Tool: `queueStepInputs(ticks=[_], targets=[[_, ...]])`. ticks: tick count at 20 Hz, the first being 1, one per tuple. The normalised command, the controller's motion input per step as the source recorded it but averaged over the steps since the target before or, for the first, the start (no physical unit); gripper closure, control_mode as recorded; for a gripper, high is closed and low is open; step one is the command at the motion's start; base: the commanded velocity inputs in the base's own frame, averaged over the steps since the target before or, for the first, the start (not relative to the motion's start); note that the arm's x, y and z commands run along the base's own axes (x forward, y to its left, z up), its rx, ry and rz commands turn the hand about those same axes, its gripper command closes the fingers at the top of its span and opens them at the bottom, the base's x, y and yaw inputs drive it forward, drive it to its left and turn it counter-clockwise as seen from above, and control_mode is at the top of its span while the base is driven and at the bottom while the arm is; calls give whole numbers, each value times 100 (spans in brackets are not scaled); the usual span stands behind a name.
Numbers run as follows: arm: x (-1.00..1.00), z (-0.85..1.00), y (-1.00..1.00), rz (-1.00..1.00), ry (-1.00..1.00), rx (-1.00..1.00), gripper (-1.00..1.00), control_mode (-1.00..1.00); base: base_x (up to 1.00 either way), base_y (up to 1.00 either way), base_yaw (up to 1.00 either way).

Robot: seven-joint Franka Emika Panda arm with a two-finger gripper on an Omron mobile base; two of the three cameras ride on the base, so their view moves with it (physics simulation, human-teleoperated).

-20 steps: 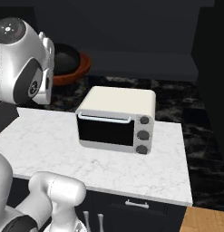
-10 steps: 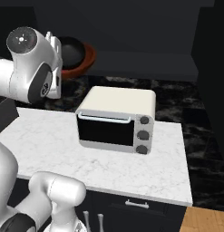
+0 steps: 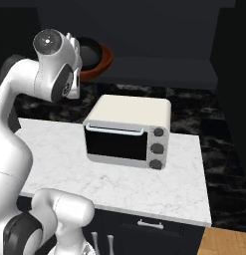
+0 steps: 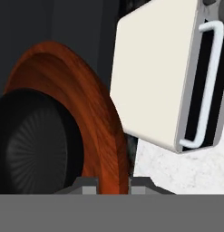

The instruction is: Pick up the bowls on the counter and stack them on top of one another in the open cabinet. Place the smaller bowl on top of the larger bowl.

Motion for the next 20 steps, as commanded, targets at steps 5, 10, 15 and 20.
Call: queueStepInputs(ticks=[5,10,15,20], targets=[[69,-4,-3,0,0,-1,100,-100,0,0,0],[68,-9,-3,-1,0,-1,100,-100,0,0,0],[45,-27,-1,0,0,-4,100,-100,0,0,0],[48,-10,-4,0,0,-1,100,-100,0,0,0]])
